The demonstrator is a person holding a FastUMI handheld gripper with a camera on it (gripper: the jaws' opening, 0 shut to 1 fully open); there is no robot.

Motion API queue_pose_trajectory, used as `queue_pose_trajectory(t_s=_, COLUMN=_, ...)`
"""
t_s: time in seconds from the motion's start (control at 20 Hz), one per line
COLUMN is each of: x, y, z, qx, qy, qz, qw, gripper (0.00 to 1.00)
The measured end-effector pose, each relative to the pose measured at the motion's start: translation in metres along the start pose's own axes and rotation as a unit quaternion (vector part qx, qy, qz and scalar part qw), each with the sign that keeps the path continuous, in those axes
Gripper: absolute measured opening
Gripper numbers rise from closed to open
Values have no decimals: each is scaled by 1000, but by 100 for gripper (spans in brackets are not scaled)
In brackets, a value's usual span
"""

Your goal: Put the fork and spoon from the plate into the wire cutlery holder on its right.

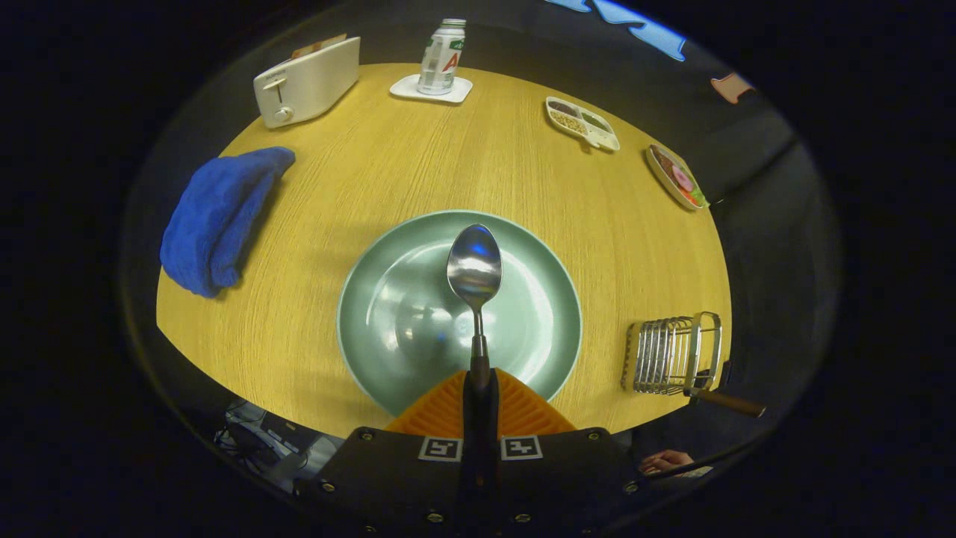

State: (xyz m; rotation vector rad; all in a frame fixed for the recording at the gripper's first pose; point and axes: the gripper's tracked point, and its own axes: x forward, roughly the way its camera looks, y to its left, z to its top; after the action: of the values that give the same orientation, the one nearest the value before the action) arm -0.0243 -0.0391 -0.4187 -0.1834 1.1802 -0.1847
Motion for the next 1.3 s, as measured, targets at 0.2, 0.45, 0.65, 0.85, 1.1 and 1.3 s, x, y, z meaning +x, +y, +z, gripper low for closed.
queue_pose_trajectory(t_s=0.2, x=-16, y=-30, z=13, qx=47, qy=-20, qz=-28, qw=998, gripper=5)
queue_pose_trajectory(t_s=0.45, x=-44, y=-81, z=19, qx=125, qy=-28, qz=-71, qw=989, gripper=4)
queue_pose_trajectory(t_s=0.65, x=-56, y=-117, z=14, qx=219, qy=-17, qz=-98, qw=971, gripper=5)
queue_pose_trajectory(t_s=0.85, x=-56, y=-136, z=-2, qx=299, qy=11, qz=-100, qw=949, gripper=5)
queue_pose_trajectory(t_s=1.1, x=-57, y=-144, z=-18, qx=365, qy=44, qz=-102, qw=924, gripper=4)
queue_pose_trajectory(t_s=1.3, x=-58, y=-148, z=-32, qx=389, qy=74, qz=-97, qw=913, gripper=4)
